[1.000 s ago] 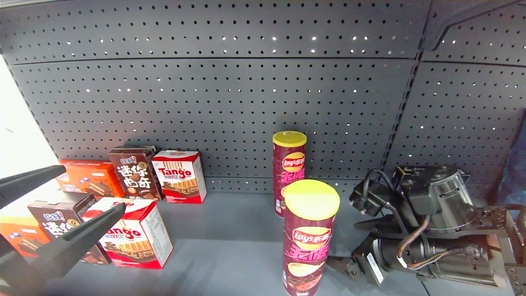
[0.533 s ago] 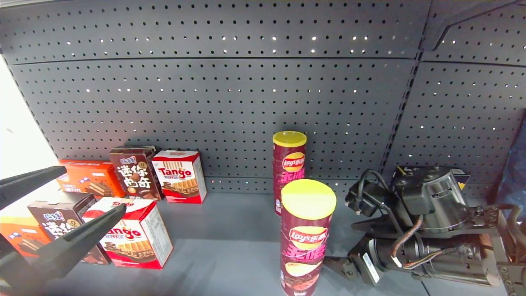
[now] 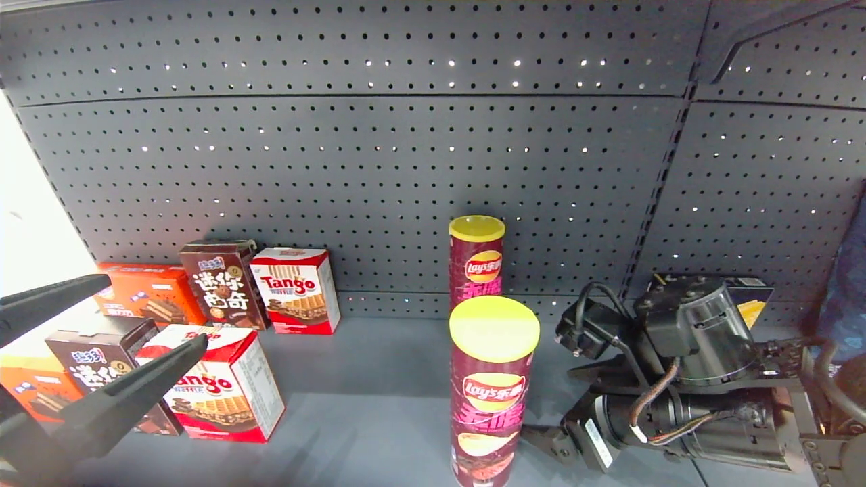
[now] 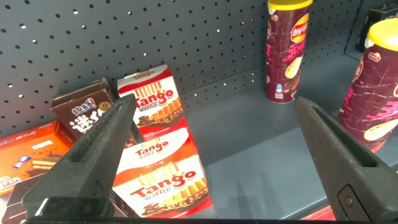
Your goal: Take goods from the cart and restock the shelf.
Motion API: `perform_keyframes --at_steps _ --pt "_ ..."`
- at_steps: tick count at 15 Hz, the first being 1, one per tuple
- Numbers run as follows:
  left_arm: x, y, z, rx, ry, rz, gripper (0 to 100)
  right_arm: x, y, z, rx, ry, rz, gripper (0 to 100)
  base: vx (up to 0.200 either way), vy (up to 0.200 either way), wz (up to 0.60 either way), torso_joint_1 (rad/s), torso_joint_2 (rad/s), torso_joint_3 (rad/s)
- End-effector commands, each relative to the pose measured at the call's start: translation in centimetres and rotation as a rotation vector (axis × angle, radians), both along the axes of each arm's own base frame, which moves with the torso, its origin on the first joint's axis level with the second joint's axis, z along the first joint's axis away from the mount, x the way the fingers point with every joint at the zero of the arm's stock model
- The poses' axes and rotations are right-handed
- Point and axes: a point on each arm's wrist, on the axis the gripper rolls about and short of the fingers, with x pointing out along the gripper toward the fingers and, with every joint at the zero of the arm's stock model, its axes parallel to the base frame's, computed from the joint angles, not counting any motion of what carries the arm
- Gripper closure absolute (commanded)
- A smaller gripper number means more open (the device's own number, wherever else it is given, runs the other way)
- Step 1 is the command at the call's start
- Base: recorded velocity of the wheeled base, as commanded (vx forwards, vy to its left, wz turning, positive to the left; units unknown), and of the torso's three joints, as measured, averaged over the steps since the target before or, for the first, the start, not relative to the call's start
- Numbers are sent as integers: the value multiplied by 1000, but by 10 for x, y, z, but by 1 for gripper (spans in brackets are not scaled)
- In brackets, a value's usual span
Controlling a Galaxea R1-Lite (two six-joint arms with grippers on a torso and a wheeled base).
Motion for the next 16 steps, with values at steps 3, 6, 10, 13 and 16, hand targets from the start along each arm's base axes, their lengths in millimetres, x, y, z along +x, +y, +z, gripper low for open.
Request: perform_keyframes --at_steps 3,6,10,13,16 --pt "0 0 0 1 1 -1 0 -7 -9 1 1 -2 -8 0 0 0 0 0 0 0" --pt "1 0 0 1 2 -1 0 -6 -8 1 2 -3 -7 0 0 0 0 0 0 0" --pt "0 0 0 0 3 1 0 -1 -2 0 -1 -1 0 0 0 0 0 0 0 0" --pt "0 0 -1 1 4 -1 0 -1 0 -1 -4 3 1 0 0 0 0 0 0 0" --pt "0 0 -5 6 17 -2 0 0 1 -1 -4 3 3 0 0 0 0 0 0 0"
